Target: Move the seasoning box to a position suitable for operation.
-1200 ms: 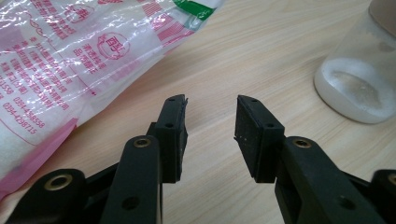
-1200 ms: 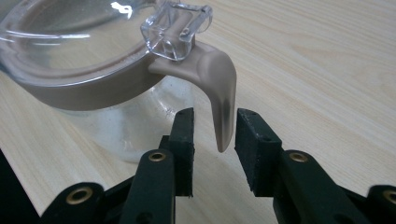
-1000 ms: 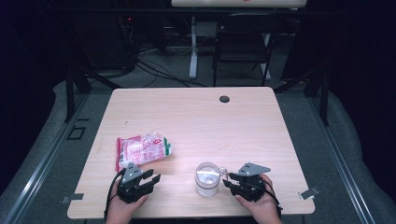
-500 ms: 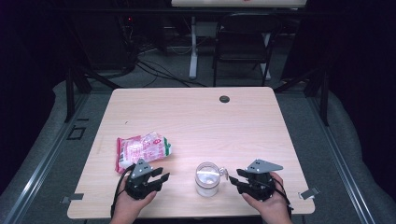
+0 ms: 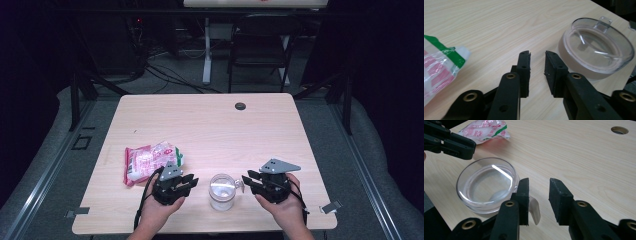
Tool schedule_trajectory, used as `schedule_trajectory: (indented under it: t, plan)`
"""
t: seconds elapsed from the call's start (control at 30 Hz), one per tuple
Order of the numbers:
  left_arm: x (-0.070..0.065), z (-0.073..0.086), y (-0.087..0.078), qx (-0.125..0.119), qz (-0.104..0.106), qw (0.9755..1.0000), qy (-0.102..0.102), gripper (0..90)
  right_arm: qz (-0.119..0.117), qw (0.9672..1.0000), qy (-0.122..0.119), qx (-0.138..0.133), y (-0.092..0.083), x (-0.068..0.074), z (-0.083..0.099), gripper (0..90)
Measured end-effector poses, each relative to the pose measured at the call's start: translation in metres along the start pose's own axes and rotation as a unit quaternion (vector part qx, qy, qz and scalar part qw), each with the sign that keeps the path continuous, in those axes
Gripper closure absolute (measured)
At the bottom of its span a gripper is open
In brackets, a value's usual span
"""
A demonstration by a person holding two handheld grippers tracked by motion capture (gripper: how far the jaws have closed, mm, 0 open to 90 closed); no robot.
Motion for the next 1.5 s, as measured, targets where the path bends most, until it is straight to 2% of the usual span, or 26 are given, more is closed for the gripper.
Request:
schedule_trajectory:
  t: [0.07,0.23,0.3,0.43,0.47,0.63,0.77,0.8,0.87,1.23,1.4,1.5]
  plan:
    - [-0.001,0.0,0.0,0.003,0.005,1.0,-0.002,79.9,0.0,1.0,0.002,-0.002,0.001,0.002,0.0,71.1]
    - [-0.01,0.005,0.001,0.004,0.021,0.9997,0.01,89.8,0.006,0.9998,0.006,-0.016,0.003,0.009,0.0,76.4]
    - [-0.011,0.006,0.002,0.001,0.023,0.9997,0.011,90.0,0.009,0.9998,0.002,-0.019,0.004,0.01,0.0,76.9]
    - [-0.018,0.011,0.006,0.013,0.038,0.9991,0.012,90.0,0.012,0.9996,0.002,-0.026,0.006,0.012,0.002,79.3]
    - [-0.021,0.013,0.009,0.021,0.044,0.9987,0.018,90.0,0.006,0.9997,0.007,-0.022,0.007,0.012,0.004,80.0]
    - [-0.027,0.014,0.015,0.03,0.054,0.9978,0.026,90.0,-0.007,0.9999,0.009,-0.008,0.009,0.014,0.005,81.5]
    - [-0.029,0.014,0.017,0.034,0.054,0.9976,0.029,90.0,-0.022,0.9996,0.017,0.003,0.009,0.013,0.004,82.1]
    - [-0.029,0.014,0.018,0.031,0.045,0.9981,0.031,90.0,-0.026,0.9994,0.021,0.006,0.008,0.012,0.004,82.3]
    - [-0.029,0.014,0.018,0.036,0.055,0.9974,0.03,90.0,-0.028,0.9994,0.022,0.006,0.009,0.012,0.004,82.9]
    - [-0.029,0.015,0.018,0.031,0.053,0.9977,0.029,90.0,-0.039,0.9992,0.008,0.007,0.01,0.012,0.004,76.3]
    - [-0.029,0.015,0.018,0.03,0.055,0.9976,0.029,90.0,-0.047,0.9985,0.027,0.01,0.011,0.009,0.004,73.9]
    - [-0.029,0.015,0.018,0.029,0.056,0.9975,0.031,90.0,-0.041,0.9989,0.022,0.005,0.011,0.008,0.004,76.6]
Point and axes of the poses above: each handheld gripper's, and its own axes: y roughly forward along the jaws, z roughly out of its underside, x roughly to its left, the point moved 4 cm from there along y, roughly forward along the jaws, and after that the axes turned 9 degrees about z, right-handed, at the moved point
